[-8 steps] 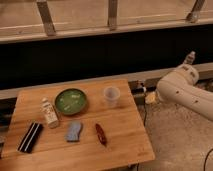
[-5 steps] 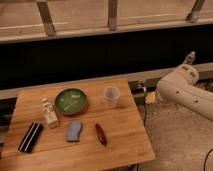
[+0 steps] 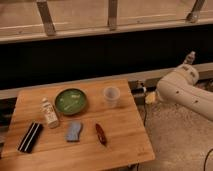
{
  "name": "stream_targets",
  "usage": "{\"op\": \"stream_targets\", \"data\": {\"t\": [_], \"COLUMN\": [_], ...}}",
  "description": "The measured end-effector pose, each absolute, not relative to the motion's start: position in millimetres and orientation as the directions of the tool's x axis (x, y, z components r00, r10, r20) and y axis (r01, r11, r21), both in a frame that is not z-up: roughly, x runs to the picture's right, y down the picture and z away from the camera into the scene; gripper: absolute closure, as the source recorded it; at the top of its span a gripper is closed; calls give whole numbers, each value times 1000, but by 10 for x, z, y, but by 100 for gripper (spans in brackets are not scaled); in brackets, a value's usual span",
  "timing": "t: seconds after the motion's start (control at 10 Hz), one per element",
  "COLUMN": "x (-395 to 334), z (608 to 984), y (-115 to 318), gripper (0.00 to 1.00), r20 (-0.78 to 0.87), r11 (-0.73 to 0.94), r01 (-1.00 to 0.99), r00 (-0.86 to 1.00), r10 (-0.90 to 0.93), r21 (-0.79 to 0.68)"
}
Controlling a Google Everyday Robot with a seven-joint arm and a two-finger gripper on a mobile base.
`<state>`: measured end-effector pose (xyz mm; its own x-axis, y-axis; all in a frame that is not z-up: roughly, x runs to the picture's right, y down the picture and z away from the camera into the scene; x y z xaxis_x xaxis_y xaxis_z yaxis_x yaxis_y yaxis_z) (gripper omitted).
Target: Pick up the ceramic cup
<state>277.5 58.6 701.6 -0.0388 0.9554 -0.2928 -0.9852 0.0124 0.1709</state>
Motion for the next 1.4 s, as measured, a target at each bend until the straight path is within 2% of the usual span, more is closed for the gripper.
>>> {"op": "stream_targets", "data": {"t": [1.1, 1.4], "x": [2774, 2673], "z": [7016, 7066], "y": [586, 457], "gripper": [20, 20], "r20": [-293, -281], "r11": [14, 76], "r01": [-985, -984], "r00": [-37, 28], "r10": [955, 959], "r21": [171, 162]}}
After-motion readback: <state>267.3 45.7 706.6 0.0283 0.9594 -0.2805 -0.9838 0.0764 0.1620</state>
